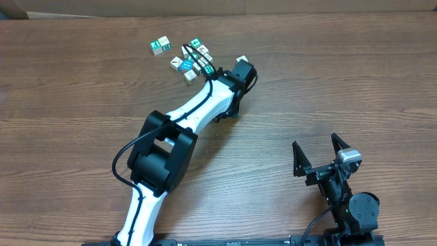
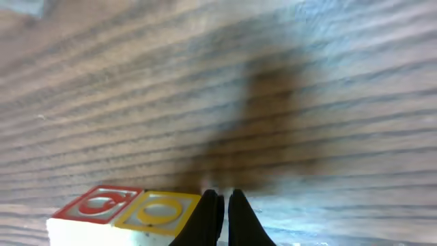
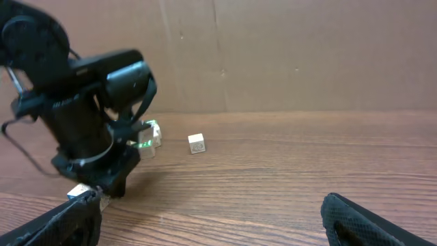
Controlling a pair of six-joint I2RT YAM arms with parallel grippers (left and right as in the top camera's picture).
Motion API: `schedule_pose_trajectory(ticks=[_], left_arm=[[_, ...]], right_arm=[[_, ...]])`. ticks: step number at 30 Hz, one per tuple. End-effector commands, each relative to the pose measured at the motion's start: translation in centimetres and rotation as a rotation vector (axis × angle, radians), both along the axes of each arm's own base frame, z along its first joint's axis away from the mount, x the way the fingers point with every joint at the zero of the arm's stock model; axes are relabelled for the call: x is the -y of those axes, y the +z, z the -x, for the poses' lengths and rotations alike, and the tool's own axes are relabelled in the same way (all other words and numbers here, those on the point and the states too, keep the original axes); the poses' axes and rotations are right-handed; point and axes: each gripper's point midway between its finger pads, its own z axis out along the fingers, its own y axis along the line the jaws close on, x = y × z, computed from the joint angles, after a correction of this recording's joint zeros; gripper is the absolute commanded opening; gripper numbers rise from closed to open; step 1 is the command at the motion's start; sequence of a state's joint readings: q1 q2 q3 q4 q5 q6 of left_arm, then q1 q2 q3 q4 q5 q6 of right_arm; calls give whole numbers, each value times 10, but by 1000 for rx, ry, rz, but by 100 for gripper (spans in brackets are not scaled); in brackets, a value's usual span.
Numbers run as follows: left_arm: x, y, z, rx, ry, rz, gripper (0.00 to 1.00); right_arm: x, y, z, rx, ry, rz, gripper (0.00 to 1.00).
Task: Form a horizontal line
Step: 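Retract the left arm up and away to the upper left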
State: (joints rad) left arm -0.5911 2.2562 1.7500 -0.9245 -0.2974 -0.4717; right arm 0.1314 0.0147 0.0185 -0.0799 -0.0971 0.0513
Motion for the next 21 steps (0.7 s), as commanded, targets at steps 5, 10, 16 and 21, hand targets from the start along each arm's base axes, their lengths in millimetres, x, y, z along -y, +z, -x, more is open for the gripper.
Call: schedule_pose_trajectory(ticks=[5, 10, 16, 21], left_arm=[[20, 89, -40, 123, 21, 96, 4], [5, 140, -60, 194, 69, 137, 4], [-59, 164, -77, 179, 196, 172, 4], [-121, 153, -71, 67, 327, 200, 4]], right_arm=[[2, -2, 0, 5, -11, 3, 100], [2, -2, 0, 5, -11, 3, 100], [2, -2, 0, 5, -11, 3, 100], [2, -2, 0, 5, -11, 3, 100]])
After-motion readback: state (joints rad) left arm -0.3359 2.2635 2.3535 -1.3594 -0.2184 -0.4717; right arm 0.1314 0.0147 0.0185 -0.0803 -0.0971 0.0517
